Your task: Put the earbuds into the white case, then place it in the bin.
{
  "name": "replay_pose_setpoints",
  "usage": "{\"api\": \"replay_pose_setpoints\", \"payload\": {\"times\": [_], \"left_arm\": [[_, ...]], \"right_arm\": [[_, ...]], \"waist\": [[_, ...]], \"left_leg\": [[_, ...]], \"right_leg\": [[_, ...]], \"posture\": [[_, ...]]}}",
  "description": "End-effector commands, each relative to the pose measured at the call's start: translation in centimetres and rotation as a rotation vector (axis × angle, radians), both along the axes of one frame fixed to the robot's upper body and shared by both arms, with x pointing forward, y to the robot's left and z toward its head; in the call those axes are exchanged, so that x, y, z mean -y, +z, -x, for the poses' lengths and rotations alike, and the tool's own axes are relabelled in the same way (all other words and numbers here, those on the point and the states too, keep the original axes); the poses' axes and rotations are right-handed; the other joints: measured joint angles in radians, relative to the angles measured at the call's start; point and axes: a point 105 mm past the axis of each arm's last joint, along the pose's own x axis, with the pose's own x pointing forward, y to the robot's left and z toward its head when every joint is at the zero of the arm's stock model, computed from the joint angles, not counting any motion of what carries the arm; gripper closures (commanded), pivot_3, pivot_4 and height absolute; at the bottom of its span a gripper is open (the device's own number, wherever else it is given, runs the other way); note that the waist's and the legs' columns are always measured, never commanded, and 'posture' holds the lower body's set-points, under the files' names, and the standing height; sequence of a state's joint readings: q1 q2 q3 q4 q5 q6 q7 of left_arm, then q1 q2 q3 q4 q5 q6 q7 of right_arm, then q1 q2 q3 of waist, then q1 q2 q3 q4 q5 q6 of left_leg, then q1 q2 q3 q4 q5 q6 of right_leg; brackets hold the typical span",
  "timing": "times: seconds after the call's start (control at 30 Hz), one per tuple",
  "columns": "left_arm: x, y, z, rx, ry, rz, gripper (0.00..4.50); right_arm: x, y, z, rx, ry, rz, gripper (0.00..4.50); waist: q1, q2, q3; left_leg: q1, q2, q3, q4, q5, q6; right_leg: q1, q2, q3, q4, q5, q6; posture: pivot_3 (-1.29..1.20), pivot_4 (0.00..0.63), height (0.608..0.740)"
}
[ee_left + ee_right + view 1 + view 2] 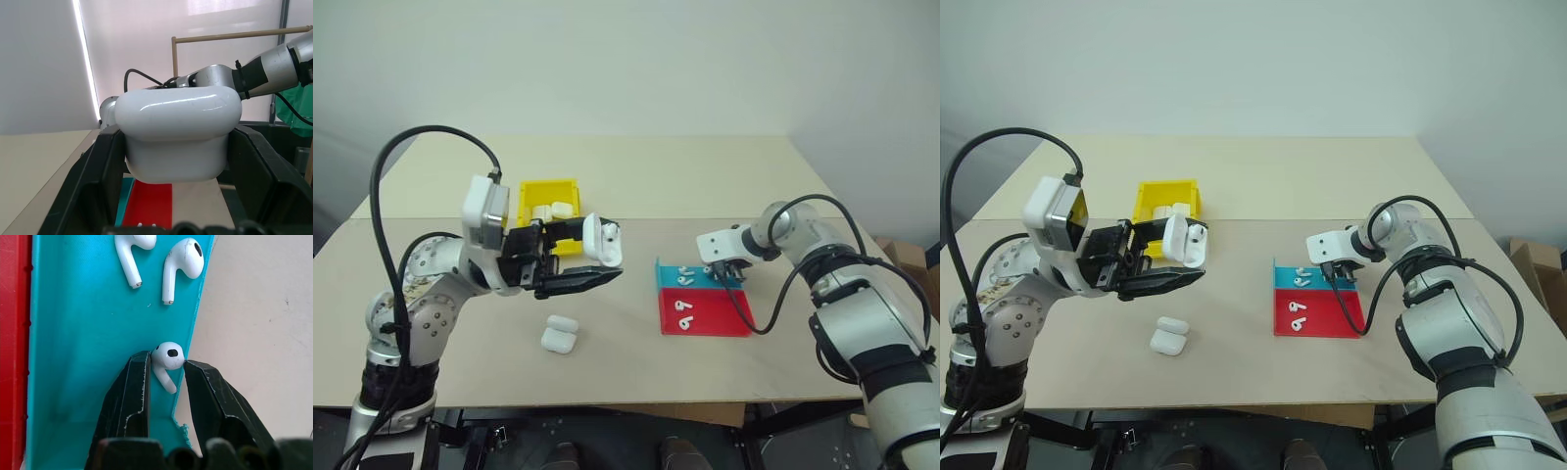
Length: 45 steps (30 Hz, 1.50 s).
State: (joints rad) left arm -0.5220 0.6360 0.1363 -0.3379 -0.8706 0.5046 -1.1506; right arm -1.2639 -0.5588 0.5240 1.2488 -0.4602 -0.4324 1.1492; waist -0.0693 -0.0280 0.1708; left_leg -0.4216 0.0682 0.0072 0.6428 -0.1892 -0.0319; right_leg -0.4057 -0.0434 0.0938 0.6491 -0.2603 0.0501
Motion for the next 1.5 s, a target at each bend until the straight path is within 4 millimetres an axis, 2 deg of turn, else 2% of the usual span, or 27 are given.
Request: {"api": "replay_pose_setpoints", "payload": {"times": [0.03, 0.2, 0.4, 0.77, 0.9, 1.03, 1.3, 1.47, 1.5], "left_arm": [[-0.2, 0.9, 0.7, 0.043, -0.012, 0.009, 1.68], [-0.1, 0.9, 0.7, 0.041, -0.016, 0.011, 1.68], [0.0, 0.9, 0.6, 0.038, -0.024, 0.01, 1.68], [-0.1, 0.8, 0.8, 0.035, -0.027, 0.009, 1.68], [-0.1, 0.8, 0.7, 0.036, -0.029, 0.01, 1.68], [0.0, 0.8, 0.7, 0.037, -0.032, 0.011, 1.68], [0.1, 0.8, 0.5, 0.034, -0.055, 0.009, 1.68], [0.2, 0.9, 0.2, 0.032, -0.07, 0.01, 1.68], [0.3, 0.9, 0.1, 0.03, -0.075, 0.011, 1.68]], "right_arm": [[0.1, 0.1, 0.0, 0.0, -0.003, -0.015, 3.05], [-0.1, 0.9, 0.0, -0.017, -0.032, -0.093, 3.05], [0.4, -0.1, 0.5, -0.04, -0.02, -0.062, 3.05], [0.3, -0.3, 0.6, -0.059, -0.028, -0.077, 3.05], [0.3, -0.3, 0.5, -0.049, -0.034, -0.079, 3.8], [0.4, 0.0, 0.4, -0.042, -0.042, -0.09, 3.8], [0.9, 1.8, 0.5, -0.029, -0.068, -0.207, 3.8], [0.2, 5.2, 0.7, -0.033, -0.095, -0.44, 3.8], [0.1, 6.6, 1.0, -0.039, -0.103, -0.534, 3.8]], "waist": [[0.0, 0.0, 0.0], [0.0, 0.0, 0.0], [0.0, 0.0, 0.0], [0.0, 0.0, 0.0], [0.0, 0.0, 0.0], [0.0, 0.0, 0.0], [0.002, 0.0, 0.0], [0.001, 0.0, 0.0], [0.001, 0.0, 0.0]], "left_leg": [[0.0, 0.0, 0.0, 0.0, 0.0, 0.0], [0.0, 0.0, 0.0, 0.0, 0.0, 0.0], [0.0, 0.0, 0.0, 0.0, 0.0, 0.0], [0.001, 0.0, 0.0, 0.0, 0.0, 0.0], [0.001, 0.0, 0.0, 0.0, 0.0, 0.0], [0.001, 0.0, 0.0, 0.0, 0.0, 0.0], [0.0, 0.0, 0.0, 0.0, 0.0, 0.0], [0.0, 0.0, 0.0, 0.0, 0.0, 0.0], [0.0, 0.0, 0.0, 0.0, 0.0, 0.0]], "right_leg": [[0.0, 0.0, 0.0, 0.0, 0.0, 0.0], [0.0, 0.0, 0.0, 0.0, 0.0, 0.0], [0.0, 0.0, 0.0, 0.0, 0.0, 0.0], [0.001, 0.0, 0.0, 0.0, 0.0, 0.0], [0.001, 0.0, 0.0, 0.0, 0.0, 0.0], [0.001, 0.0, 0.0, 0.0, 0.0, 0.0], [0.001, 0.0, 0.0, 0.0, 0.0, 0.0], [0.001, 0.0, 0.0, 0.0, 0.0, 0.0], [0.001, 0.0, 0.0, 0.0, 0.0, 0.0]], "posture": [[0.0, 0.15, 0.74], [0.0, 0.15, 0.74], [0.0, 0.15, 0.74], [0.0, 0.15, 0.74], [0.0, 0.15, 0.74], [0.0, 0.15, 0.74], [0.0, 0.15, 0.74], [0.0, 0.15, 0.74], [0.0, 0.15, 0.74]]}}
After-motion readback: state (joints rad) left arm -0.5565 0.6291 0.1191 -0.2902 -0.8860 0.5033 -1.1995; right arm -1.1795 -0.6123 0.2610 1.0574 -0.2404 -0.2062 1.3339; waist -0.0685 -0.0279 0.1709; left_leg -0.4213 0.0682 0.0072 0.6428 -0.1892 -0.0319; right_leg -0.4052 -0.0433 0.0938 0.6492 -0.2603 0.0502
